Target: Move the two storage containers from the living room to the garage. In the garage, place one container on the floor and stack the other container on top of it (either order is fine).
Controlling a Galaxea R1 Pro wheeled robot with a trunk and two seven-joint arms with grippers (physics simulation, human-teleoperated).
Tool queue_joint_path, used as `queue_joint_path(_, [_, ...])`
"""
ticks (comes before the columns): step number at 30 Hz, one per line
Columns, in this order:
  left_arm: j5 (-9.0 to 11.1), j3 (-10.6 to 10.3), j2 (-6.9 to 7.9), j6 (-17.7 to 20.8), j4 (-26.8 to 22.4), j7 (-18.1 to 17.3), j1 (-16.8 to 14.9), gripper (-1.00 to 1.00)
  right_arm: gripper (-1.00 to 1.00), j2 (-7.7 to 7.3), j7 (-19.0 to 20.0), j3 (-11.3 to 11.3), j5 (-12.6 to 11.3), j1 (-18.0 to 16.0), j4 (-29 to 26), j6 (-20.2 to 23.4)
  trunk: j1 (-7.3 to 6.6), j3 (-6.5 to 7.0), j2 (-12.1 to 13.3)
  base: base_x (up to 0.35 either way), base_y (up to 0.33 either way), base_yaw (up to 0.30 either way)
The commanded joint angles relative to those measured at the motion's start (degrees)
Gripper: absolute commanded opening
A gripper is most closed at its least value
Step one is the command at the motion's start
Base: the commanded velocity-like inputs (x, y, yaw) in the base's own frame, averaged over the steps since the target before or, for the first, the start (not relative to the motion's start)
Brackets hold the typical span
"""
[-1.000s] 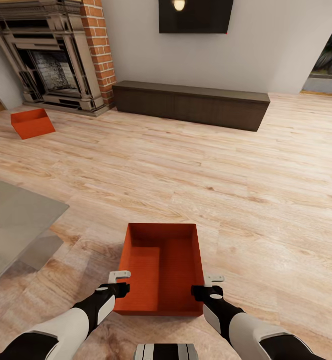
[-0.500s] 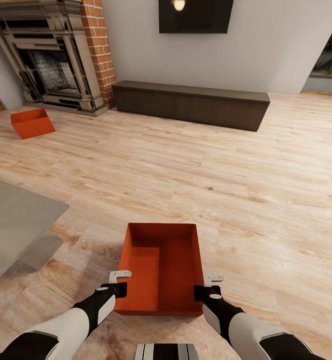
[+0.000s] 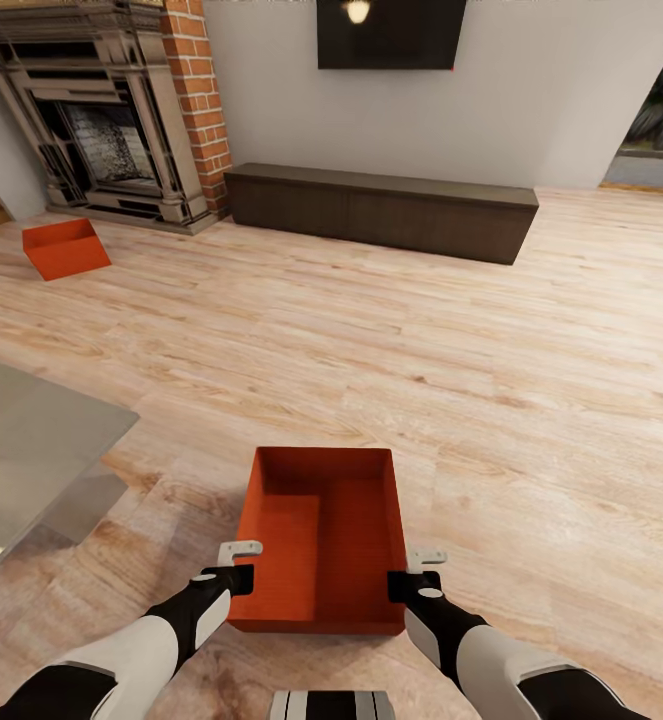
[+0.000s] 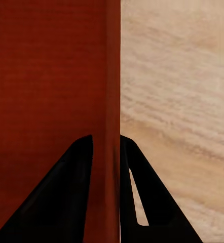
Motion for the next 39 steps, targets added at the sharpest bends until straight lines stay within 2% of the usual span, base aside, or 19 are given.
queue_joint_path(1, [-0.2, 0.1, 0.04, 0.3, -0.2, 1.4, 0.0, -1.0, -1.0, -0.01, -0.4, 0.0, -0.6, 0.0, 0.1, -0.3, -0.23, 0.15, 0.4, 0.0, 0.0, 0.0])
queue_joint_path(39, [-0.1, 0.2, 0.04, 0.3, -0.3, 1.4, 0.0, -1.0, -1.0, 0.25, -0.4, 0.0, -0.6, 0.0, 0.2, -0.2, -8.58, 6.97, 15.6, 0.0, 0.0, 0.0])
